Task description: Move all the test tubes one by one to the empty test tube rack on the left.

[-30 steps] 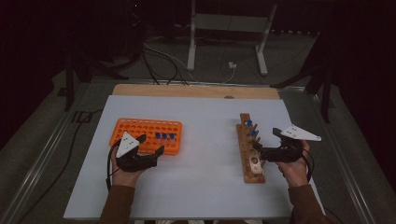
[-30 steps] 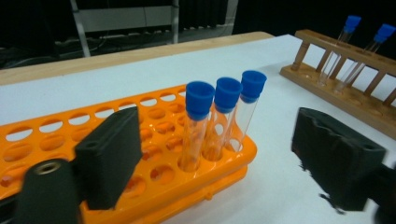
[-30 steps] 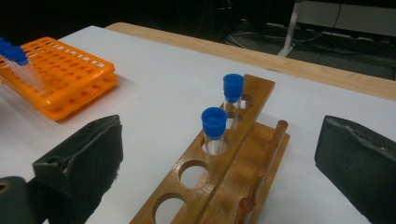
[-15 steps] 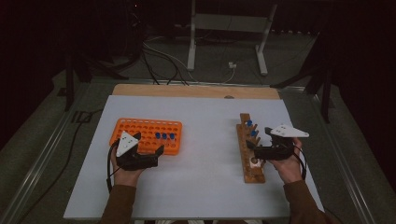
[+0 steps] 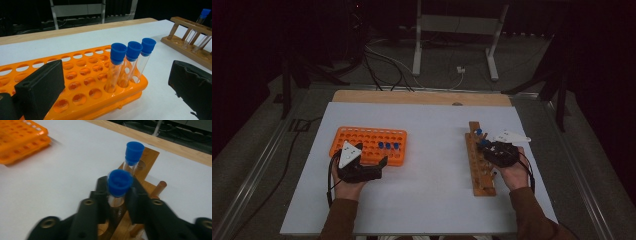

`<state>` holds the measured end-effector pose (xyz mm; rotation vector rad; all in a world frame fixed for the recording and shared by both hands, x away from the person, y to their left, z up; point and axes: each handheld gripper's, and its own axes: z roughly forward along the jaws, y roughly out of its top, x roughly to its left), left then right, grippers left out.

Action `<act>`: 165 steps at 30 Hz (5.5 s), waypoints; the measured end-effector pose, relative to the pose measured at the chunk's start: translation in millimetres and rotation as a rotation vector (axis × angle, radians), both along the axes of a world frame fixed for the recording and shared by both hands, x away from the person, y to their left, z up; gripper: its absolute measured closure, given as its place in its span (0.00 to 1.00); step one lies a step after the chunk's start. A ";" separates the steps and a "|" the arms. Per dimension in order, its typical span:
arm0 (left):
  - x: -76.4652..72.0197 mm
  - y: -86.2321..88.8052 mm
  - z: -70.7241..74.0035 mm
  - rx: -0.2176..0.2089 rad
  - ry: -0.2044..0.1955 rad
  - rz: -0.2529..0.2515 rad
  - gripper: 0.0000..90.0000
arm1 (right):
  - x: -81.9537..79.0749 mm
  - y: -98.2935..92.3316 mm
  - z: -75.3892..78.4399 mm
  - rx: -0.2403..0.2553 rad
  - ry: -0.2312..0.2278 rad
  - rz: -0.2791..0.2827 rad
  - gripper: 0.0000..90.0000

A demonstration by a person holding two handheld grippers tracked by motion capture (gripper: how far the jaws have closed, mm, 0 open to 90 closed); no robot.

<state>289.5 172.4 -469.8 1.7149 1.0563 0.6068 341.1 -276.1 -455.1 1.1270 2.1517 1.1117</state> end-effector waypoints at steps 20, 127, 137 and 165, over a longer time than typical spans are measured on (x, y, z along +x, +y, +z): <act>-2.9 1.0 1.9 0.003 -0.008 0.019 0.02 | 6.3 5.1 7.7 -0.020 0.014 -0.014 0.86; 28.8 -131.8 34.8 -0.002 -0.024 -0.322 0.84 | -4.3 132.6 74.9 0.055 0.023 0.315 0.86; 29.8 -129.0 31.4 -0.014 -0.011 -0.317 0.87 | -3.4 129.0 74.2 0.095 0.035 0.313 0.65; 26.9 -92.3 41.2 -0.028 -0.014 -0.232 0.87 | -6.9 81.7 72.9 0.147 -0.025 0.213 0.00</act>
